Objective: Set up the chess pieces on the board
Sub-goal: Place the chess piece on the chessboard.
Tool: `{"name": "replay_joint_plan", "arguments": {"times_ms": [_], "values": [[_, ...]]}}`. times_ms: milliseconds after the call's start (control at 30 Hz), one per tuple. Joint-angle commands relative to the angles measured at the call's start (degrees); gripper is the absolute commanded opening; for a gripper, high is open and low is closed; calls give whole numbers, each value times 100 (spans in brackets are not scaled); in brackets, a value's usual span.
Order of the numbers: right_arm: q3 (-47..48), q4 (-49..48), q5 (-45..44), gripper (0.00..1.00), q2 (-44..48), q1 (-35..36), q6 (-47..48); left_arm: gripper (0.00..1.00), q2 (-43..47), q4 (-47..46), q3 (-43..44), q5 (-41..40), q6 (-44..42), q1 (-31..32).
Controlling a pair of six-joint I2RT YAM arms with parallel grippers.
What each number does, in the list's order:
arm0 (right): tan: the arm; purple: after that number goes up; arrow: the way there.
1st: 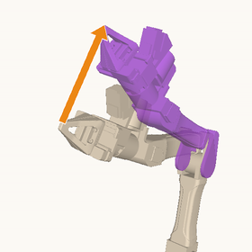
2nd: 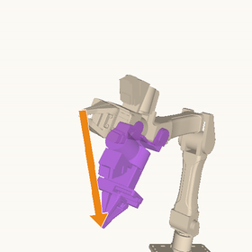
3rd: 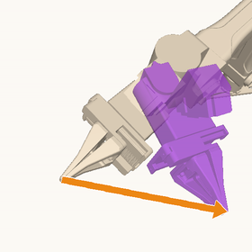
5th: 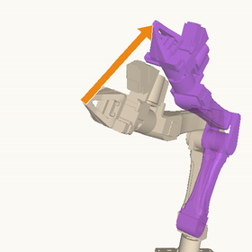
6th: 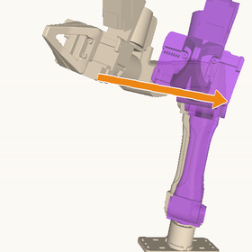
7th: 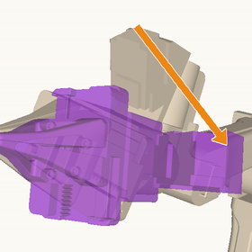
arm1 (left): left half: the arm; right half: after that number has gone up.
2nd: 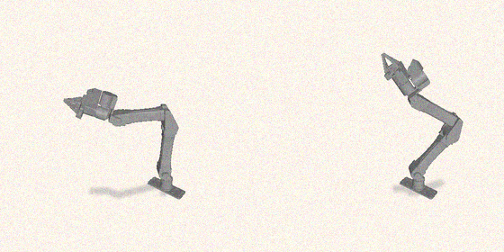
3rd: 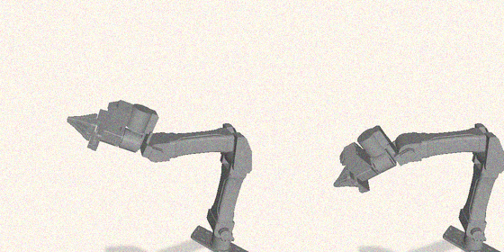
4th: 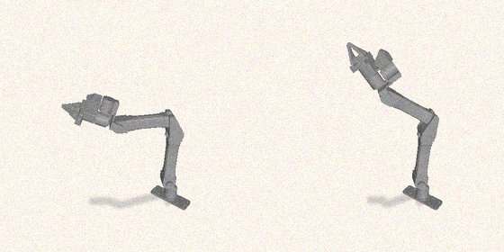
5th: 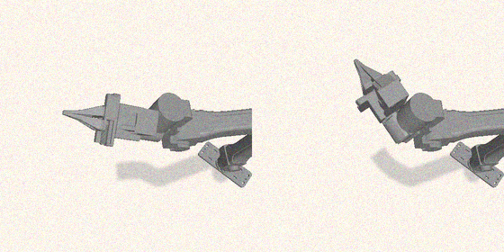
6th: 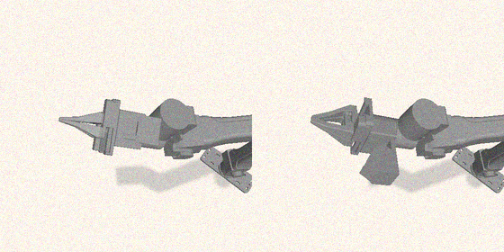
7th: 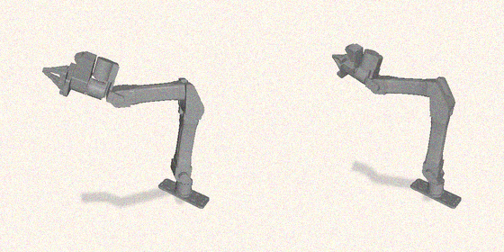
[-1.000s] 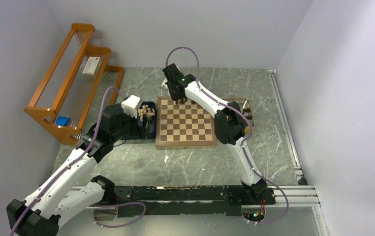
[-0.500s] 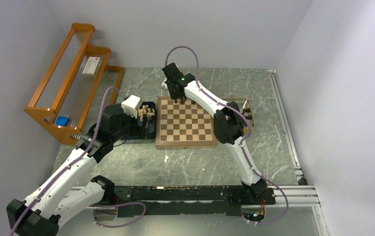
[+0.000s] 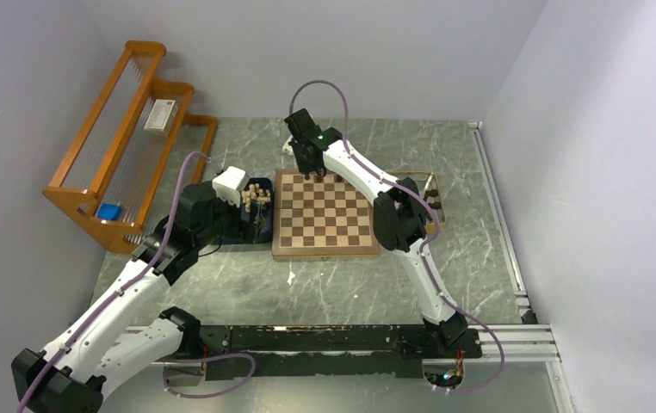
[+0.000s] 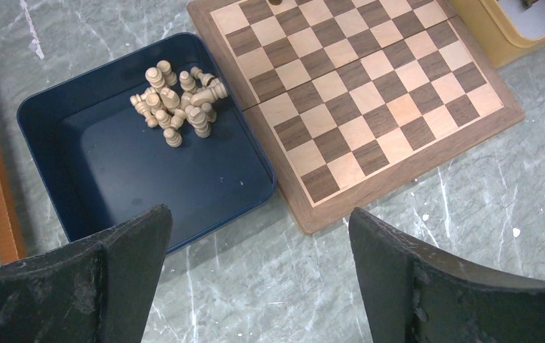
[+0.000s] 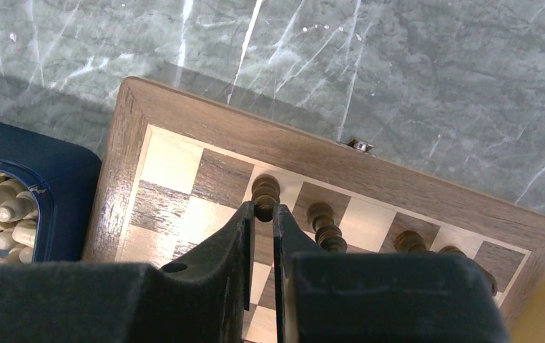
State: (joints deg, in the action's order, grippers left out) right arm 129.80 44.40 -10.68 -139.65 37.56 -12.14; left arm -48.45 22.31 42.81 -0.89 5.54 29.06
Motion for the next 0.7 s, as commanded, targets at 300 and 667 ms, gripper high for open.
{"name": "replay_joint_plan", "arguments": {"times_ms": [300, 667], "values": [[273, 578, 72, 12, -260, -24, -9, 98, 73, -16, 175, -52, -57, 19], [277, 611, 180, 12, -246, -51, -57, 98, 52, -24, 175, -43, -62, 25]]}}
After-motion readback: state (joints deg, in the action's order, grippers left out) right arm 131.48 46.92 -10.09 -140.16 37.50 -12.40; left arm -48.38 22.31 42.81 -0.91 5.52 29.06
